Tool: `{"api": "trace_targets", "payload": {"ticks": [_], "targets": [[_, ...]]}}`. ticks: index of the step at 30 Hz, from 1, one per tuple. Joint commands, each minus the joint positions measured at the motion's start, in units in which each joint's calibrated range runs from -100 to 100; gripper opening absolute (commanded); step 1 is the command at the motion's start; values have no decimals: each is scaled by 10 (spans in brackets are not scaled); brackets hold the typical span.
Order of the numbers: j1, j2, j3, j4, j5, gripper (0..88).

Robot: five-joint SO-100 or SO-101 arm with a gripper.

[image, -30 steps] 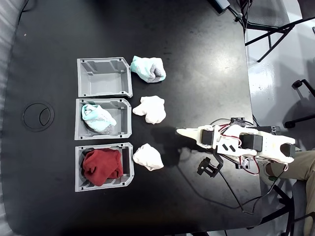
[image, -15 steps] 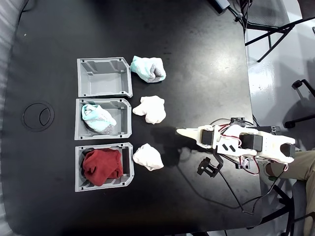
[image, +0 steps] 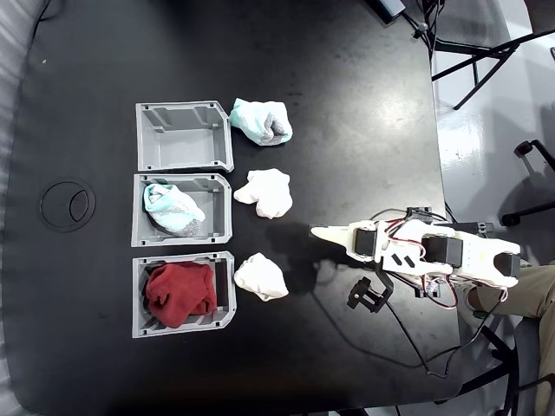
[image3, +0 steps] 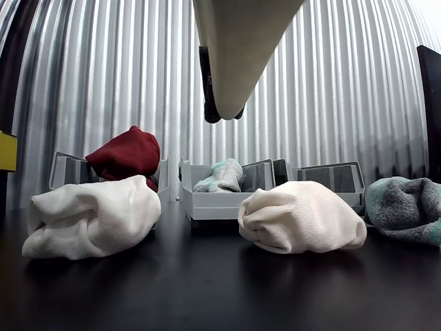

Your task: Put the sock in the container

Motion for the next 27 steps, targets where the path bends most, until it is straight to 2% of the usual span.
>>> {"api": "trace_targets", "payload": {"ticks": [1,17,27], "targets": [[-2,-5,-1,-10,0,14],[5,2,-20,0,-2,12],[5,3,-222,189,-3,12]]}}
